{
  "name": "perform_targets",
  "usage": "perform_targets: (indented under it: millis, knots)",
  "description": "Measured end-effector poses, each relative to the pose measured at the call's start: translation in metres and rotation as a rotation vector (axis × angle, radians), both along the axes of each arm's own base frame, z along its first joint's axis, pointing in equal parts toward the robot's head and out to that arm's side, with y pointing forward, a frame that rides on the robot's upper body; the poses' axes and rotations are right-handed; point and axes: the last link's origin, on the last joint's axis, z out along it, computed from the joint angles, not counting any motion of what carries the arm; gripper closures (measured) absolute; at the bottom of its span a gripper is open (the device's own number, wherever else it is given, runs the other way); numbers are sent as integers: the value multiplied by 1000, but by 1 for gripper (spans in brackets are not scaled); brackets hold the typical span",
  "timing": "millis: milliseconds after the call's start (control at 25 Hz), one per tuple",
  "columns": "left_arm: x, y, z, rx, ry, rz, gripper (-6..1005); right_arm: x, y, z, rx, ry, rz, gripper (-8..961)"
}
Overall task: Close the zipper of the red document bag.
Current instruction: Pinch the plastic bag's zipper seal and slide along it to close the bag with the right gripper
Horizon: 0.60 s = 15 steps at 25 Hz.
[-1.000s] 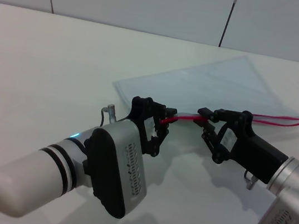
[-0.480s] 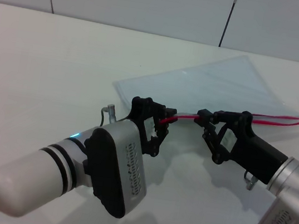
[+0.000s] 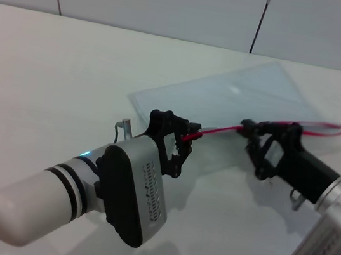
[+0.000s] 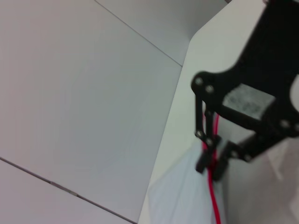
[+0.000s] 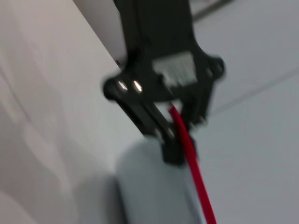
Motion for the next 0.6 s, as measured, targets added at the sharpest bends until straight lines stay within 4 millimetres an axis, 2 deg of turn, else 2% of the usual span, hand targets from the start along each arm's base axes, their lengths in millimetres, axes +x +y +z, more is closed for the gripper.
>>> perform_targets:
  millis: [240, 440, 600]
  knots:
    - [0, -1, 0, -1, -2, 1, 953, 24, 12, 25, 128, 16, -124, 879]
    - [-1, -1, 0, -1, -1, 2, 953, 52, 27, 56, 281, 29, -291, 865]
    - [-1, -1, 0, -1, -1, 3, 954, 67, 34, 79, 384, 47, -366, 853]
